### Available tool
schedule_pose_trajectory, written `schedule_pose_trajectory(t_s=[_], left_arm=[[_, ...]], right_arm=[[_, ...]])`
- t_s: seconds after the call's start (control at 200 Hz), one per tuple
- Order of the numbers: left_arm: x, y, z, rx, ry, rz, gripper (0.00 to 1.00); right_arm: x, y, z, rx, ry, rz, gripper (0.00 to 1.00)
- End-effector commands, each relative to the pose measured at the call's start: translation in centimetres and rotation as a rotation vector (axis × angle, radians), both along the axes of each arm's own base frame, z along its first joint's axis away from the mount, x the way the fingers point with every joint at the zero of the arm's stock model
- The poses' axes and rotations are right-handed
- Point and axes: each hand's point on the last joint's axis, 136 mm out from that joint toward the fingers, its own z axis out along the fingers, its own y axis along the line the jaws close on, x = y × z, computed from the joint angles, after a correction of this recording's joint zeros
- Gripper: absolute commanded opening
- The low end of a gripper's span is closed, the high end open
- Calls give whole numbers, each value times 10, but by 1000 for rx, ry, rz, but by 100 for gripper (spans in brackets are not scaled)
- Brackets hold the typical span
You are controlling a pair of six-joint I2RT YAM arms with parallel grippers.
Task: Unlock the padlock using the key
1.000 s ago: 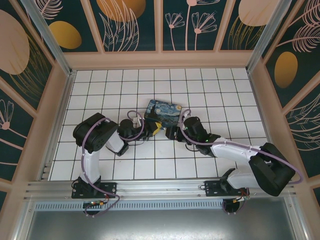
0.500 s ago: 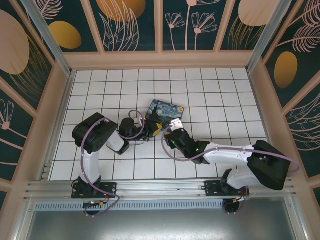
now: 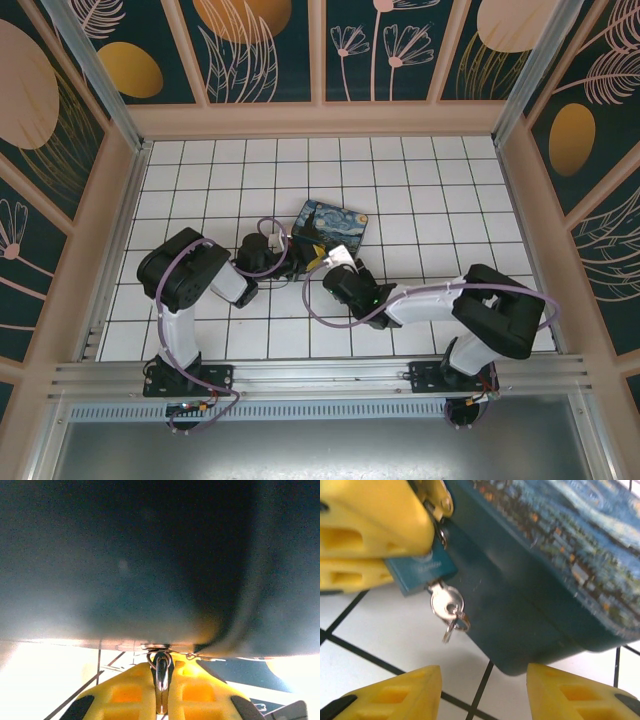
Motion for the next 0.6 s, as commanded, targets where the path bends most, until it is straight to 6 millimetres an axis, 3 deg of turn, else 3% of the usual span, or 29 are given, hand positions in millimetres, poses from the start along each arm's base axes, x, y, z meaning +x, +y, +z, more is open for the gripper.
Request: schedule_pose_trajectory(t_s=[0.0, 0.596], left_arm=[[2, -3, 20, -31, -75, -26, 0], [0, -3, 18, -27, -72, -30, 0]], right_arm=[[8, 10, 14, 0, -61, -3, 48], [36, 14, 22, -13, -83, -35, 43]])
